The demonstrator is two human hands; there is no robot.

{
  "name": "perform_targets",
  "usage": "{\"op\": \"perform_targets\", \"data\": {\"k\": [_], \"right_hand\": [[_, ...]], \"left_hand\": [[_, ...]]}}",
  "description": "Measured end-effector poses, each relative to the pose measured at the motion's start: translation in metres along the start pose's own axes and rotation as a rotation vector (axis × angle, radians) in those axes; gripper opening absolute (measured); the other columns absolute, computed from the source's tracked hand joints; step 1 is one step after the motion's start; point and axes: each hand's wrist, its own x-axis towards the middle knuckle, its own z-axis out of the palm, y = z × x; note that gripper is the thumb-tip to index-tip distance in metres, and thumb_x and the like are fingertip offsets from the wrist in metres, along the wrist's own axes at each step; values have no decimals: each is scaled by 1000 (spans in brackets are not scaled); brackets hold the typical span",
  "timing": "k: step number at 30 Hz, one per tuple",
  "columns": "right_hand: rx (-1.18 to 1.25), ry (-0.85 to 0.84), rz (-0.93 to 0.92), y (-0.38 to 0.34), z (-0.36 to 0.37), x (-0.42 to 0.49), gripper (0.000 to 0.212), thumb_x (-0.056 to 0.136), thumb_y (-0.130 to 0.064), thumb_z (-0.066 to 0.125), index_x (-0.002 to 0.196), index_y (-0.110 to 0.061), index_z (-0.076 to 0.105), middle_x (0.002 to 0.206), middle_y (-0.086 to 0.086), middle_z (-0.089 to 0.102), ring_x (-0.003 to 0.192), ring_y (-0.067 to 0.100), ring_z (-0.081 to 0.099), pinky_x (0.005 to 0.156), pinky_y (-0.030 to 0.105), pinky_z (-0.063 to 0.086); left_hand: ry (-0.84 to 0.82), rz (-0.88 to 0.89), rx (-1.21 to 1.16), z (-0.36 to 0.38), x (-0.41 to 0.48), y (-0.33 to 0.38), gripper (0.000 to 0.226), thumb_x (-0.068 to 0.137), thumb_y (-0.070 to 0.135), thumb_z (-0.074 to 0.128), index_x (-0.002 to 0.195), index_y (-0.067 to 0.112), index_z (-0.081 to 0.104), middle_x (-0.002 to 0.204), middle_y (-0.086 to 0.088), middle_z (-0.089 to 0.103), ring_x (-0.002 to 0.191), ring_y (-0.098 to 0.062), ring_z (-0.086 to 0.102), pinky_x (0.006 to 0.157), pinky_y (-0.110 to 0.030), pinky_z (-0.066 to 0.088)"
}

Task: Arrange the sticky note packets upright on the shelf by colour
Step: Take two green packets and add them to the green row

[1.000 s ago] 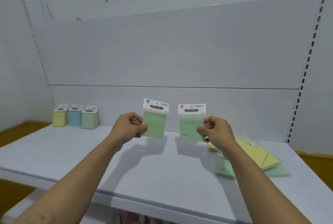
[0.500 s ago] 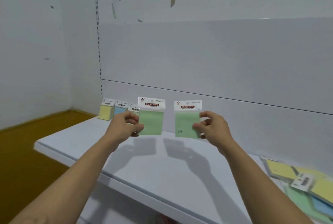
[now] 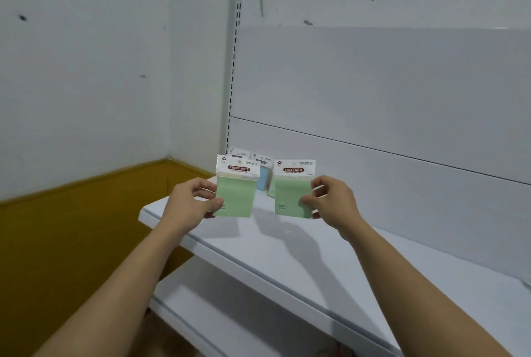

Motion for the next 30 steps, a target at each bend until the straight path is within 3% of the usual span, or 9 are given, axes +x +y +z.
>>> {"op": "perform_targets", "data": {"k": [8,19,23,26,30], "right_hand": [[-15,-50,-2,-12,58,17,22,75,0,75,79,-14,59,82,12,62,68,25,62,57,37,59],[79,-73,90,30,92,61,22,74,3,74,81,-12,59,78,7,59,67,25,61,56,35,58],[118,-8,145,59,87,90,23,73,3,75,81,-13,60,77,6,58,71,27,61,56,35,57],[137,83,180,82,77,116,25,72,-1,75,76,-19,60,75,3,62,76,28,66,66,45,60],[181,209,189,100,73,151,26,74,-3,74,73,-23,57,68,-3,59,66,18,60,73,44,58]], "left_hand": [[68,-41,23,-39,8,-21,23,78,0,74,89,16,61,92,-7,68,82,-24,67,64,-33,58],[99,-111,58,-10,52,-51,22,78,0,73,90,14,60,89,-3,65,81,-18,66,64,-30,58],[60,-121,88,12,85,-60,22,77,-2,74,88,12,61,87,-5,66,78,-22,67,63,-31,57],[30,-98,82,33,115,-60,23,76,-5,74,84,13,61,83,-6,64,74,-23,65,63,-32,56],[12,-80,90,63,150,-60,22,75,-6,74,84,10,60,83,-7,63,69,-20,64,61,-28,56]]}}
